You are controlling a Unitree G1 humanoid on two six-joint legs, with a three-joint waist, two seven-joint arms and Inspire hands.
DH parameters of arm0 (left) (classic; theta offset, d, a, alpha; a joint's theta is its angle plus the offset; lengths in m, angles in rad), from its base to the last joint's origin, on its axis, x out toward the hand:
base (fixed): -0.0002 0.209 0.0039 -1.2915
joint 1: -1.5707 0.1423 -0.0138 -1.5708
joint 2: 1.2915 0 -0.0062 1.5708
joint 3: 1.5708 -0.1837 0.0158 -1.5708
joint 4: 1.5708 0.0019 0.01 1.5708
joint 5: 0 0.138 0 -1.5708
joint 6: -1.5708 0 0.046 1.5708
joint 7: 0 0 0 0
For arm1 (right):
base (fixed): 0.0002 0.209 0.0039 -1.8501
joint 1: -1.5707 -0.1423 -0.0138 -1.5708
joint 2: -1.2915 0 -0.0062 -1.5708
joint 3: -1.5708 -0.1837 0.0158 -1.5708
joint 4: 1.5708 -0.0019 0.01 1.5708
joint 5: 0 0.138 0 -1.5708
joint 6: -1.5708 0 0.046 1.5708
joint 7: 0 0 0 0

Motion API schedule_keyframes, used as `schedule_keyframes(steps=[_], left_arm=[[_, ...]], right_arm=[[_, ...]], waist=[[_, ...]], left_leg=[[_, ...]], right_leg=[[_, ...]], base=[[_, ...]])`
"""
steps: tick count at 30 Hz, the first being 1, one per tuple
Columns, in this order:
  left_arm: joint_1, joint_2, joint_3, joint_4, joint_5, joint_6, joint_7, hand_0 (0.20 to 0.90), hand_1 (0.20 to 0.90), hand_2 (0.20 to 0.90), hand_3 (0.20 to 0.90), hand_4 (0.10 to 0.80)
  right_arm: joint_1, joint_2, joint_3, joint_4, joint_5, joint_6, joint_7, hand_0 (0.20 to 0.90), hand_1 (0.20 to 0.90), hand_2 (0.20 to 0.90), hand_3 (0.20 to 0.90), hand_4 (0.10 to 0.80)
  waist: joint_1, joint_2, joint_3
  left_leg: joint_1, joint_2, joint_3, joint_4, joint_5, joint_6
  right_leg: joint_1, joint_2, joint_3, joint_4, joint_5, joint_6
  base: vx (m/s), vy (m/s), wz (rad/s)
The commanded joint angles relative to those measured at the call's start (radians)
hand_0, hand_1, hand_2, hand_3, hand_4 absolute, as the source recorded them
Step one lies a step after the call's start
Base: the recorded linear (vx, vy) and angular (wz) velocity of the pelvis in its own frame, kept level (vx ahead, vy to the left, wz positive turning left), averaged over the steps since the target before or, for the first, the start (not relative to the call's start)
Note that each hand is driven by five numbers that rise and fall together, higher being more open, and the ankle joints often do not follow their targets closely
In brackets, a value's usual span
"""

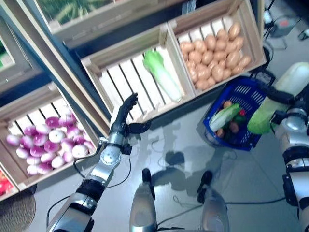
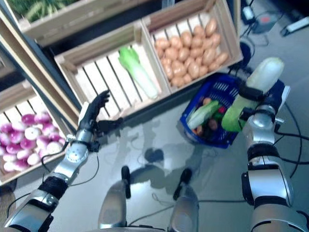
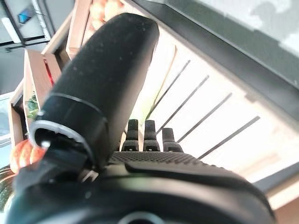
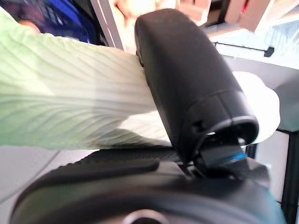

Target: Put vegetables into the basket

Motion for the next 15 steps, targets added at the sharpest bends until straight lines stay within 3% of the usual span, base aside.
schedule_keyframes(steps=[1,6,10,11,12,13,15], left_arm=[[-0.044,0.044,-0.013,-0.099,-0.057,-0.132,0.051,0.9,0.9,0.9,0.9,0.8],[-0.05,0.048,-0.043,-0.15,-0.077,-0.178,0.056,0.9,0.9,0.9,0.9,0.8],[-0.045,0.062,-0.062,-0.174,-0.053,-0.205,0.087,0.9,0.9,0.9,0.9,0.8],[-0.047,0.064,-0.064,-0.178,-0.053,-0.21,0.094,0.9,0.9,0.9,0.9,0.8],[-0.05,0.066,-0.069,-0.181,-0.056,-0.225,0.113,0.9,0.9,0.9,0.9,0.8],[-0.052,0.066,-0.068,-0.183,-0.053,-0.232,0.12,0.9,0.9,0.9,0.9,0.8],[-0.056,0.074,-0.065,-0.195,-0.04,-0.251,0.138,0.9,0.9,0.9,0.9,0.8]], right_arm=[[-0.089,-0.077,0.012,-0.022,0.074,-0.185,-0.037,0.3,0.3,0.3,0.3,0.4],[-0.148,-0.097,0.019,0.023,0.086,-0.189,-0.044,0.3,0.3,0.3,0.3,0.4],[-0.17,-0.103,0.019,0.039,0.086,-0.166,-0.056,0.3,0.3,0.3,0.3,0.4],[-0.175,-0.105,0.02,0.043,0.086,-0.156,-0.057,0.3,0.3,0.3,0.3,0.4],[-0.185,-0.108,0.028,0.055,0.09,-0.119,-0.059,0.566,0.566,0.566,0.566,0.577],[-0.189,-0.11,0.032,0.061,0.094,-0.114,-0.058,0.9,0.9,0.9,0.9,0.8],[-0.184,-0.107,0.027,0.066,0.1,-0.103,-0.046,0.9,0.9,0.9,0.9,0.8]], waist=[[0.013,-0.002,-0.066],[0.02,0.014,-0.034],[0.019,0.025,-0.021],[0.017,0.029,-0.014],[0.016,0.033,-0.013],[0.015,0.034,-0.012],[0.013,0.036,-0.008]], left_leg=[[-0.085,-0.002,-0.029,0.124,-0.121,-0.003],[-0.193,-0.009,-0.029,0.29,-0.201,0.018],[-0.242,-0.007,-0.045,0.407,-0.277,0.013],[-0.258,-0.009,-0.043,0.414,-0.258,0.02],[-0.261,-0.007,-0.047,0.443,-0.293,0.013],[-0.263,-0.008,-0.047,0.449,-0.295,0.013],[-0.267,-0.007,-0.047,0.461,-0.299,0.012]], right_leg=[[-0.045,-0.058,0.046,0.244,-0.189,-0.023],[-0.17,-0.118,0.056,0.427,-0.248,-0.031],[-0.232,-0.136,0.093,0.541,-0.313,-0.027],[-0.25,-0.14,0.093,0.546,-0.295,-0.038],[-0.257,-0.141,0.105,0.576,-0.328,-0.029],[-0.26,-0.141,0.107,0.581,-0.33,-0.03],[-0.268,-0.142,0.106,0.597,-0.336,-0.03]], base=[[-0.112,-0.001,0.22],[-0.085,-0.005,0.19],[0.025,-0.003,0.1],[0.0,0.0,0.0],[0.0,0.0,0.0],[0.103,-0.009,-0.01],[-0.01,0.003,-0.01]])
